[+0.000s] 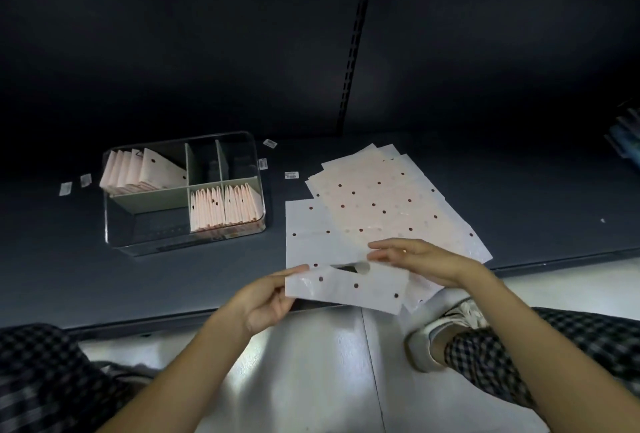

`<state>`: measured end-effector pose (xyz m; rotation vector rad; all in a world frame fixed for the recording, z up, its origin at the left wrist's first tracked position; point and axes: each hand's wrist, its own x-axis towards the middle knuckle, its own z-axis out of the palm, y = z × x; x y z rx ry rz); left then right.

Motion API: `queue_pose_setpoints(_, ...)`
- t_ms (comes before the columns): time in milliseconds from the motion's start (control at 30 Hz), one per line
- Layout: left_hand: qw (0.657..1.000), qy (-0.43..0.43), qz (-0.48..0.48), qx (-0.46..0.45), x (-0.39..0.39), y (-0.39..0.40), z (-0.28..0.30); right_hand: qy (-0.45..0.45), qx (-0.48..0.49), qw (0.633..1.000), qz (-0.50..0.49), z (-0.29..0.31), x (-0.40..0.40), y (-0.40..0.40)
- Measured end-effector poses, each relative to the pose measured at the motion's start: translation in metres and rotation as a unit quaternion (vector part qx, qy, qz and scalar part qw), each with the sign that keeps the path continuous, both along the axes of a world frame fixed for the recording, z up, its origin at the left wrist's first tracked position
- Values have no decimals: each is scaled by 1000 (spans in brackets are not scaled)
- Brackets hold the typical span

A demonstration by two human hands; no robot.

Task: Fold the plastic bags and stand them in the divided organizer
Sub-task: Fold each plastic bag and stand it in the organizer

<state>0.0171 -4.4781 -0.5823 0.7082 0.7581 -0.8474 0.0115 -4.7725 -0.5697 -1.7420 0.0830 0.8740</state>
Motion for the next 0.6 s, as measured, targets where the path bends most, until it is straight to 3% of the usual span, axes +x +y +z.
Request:
queue_pose_setpoints(100, 991, 66, 100, -63, 6, 3, 0, 40, 14, 998, 49, -8, -1, -11)
queue_pose_setpoints(200, 985, 78, 131, -78, 9, 3, -3, -13, -38, 998, 49, -22, 2, -1)
queue_pose_setpoints(333, 983, 56, 154, -77, 15, 0, -4, -62, -24, 997, -50, -35, 7, 14)
queue_pose_setpoints(400, 981, 44, 170, -79, 19, -2, -5, -76, -42, 985, -146, -38, 10, 22)
queue_pose_setpoints(467, 985, -12, 166, -41, 21, -6, -7, -55, -53, 967, -241, -42, 14, 29)
queue_pose_setpoints(533, 981, -121, 143, 55, 22, -12, -14, -12, -64, 954, -294, -48, 20, 32)
queue_pose_setpoints(600, 931, -280, 64, 223, 17, -15, -22, 17, -92, 944, -316, -56, 25, 34)
